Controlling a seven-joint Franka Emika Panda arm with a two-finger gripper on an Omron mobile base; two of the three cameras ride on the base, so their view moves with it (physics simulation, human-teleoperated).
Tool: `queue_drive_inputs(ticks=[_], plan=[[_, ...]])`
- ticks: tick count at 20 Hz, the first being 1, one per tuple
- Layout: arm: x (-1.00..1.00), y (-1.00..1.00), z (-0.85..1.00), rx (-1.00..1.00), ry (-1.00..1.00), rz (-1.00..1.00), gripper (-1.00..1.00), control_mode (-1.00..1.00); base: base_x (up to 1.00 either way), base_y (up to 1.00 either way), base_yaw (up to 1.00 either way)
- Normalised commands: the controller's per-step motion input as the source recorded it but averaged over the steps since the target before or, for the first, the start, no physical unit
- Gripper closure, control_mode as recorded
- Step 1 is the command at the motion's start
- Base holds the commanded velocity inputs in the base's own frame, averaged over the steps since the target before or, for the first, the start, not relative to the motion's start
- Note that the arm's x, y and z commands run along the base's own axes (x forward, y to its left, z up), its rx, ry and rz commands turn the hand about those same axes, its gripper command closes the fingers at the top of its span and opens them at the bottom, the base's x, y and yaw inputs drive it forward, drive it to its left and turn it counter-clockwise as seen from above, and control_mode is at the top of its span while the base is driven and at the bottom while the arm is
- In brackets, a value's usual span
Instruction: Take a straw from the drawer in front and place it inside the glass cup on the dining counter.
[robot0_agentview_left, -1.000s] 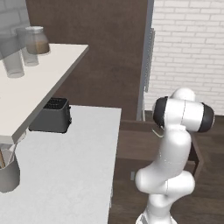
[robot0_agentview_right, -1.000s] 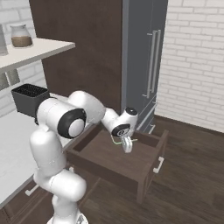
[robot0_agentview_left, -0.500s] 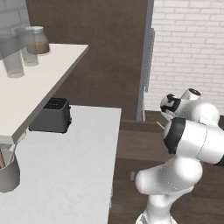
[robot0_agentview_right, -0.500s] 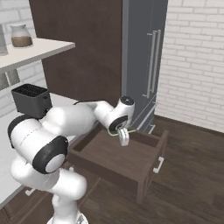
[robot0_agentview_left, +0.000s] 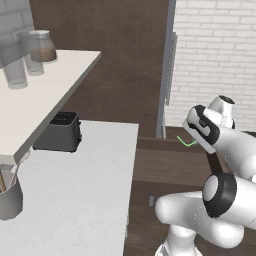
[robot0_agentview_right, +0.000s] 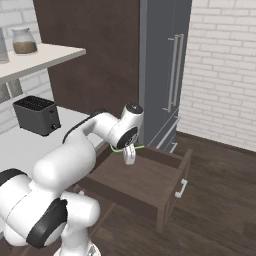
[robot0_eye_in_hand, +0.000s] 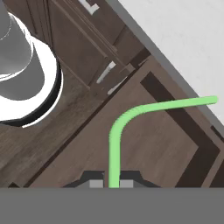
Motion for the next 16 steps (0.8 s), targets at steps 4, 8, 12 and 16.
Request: queue_drive_inputs(ticks=[4,8,12,16], plan=[[-0.47,0.59,0.23,0.11,0.00,0.00,1.00,-1.00,0.00,0.00,0.00],[-0.37,0.60,0.22,0.14,0.00,0.00,1.00,-1.00,0.00,0.00,0.00],[-0.22,0.47,0.48,0.21,0.00,0.00,1.00,-1.00,0.00,0.00,0.00],[-0.14,0.26,0.65,0.26,0.00,0.00,1.00,-1.00,0.00,0.00,0.00]])
